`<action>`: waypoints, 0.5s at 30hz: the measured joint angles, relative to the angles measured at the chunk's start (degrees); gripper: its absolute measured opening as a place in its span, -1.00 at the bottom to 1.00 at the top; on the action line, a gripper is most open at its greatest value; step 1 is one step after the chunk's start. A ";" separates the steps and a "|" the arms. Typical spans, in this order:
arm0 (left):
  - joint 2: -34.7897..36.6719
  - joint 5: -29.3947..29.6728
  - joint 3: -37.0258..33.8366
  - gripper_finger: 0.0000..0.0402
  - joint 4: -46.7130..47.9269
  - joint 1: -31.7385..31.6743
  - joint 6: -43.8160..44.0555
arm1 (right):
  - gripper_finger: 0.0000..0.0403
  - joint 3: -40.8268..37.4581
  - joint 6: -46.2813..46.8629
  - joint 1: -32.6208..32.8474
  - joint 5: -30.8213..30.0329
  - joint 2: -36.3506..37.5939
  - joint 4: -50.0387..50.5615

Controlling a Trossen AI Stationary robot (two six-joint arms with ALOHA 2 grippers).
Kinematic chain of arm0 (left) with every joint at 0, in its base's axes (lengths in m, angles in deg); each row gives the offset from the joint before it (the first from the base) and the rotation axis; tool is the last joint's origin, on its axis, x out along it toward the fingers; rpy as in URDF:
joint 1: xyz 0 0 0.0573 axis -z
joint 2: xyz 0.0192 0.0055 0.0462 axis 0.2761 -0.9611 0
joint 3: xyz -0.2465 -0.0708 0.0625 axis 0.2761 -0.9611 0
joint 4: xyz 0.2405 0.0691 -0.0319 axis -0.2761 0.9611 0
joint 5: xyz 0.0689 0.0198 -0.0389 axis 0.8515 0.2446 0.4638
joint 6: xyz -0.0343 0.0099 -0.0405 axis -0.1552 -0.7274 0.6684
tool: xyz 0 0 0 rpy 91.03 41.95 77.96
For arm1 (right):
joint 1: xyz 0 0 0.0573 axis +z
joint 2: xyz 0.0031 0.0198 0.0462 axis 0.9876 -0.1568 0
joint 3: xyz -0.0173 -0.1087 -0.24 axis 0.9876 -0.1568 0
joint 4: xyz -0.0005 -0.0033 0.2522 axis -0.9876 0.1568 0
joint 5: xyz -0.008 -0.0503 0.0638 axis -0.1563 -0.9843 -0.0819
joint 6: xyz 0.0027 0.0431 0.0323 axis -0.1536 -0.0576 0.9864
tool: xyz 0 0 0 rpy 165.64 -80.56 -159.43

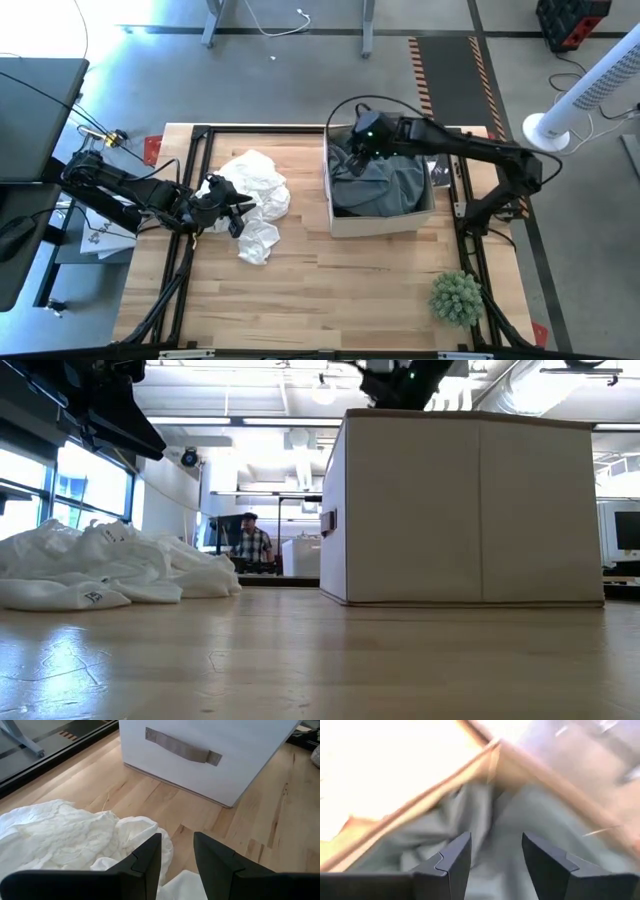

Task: Sort clothes
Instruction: Put the gray pants into the laundry organizer

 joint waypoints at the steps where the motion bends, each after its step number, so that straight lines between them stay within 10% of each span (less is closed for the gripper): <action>1: 0.00 0.00 0.00 -0.44 -0.02 0.00 0.00 | -0.15 0.26 -0.32 0.34 -3.41 0.47 -0.51; 6: 0.00 0.00 0.00 -0.44 0.01 0.00 -0.02 | -0.15 -3.80 4.21 -0.19 -15.32 -0.51 -1.10; 15: 0.00 -0.20 0.00 -0.44 0.00 0.02 -0.04 | -0.15 -34.33 14.99 -4.14 -13.19 -0.80 -27.04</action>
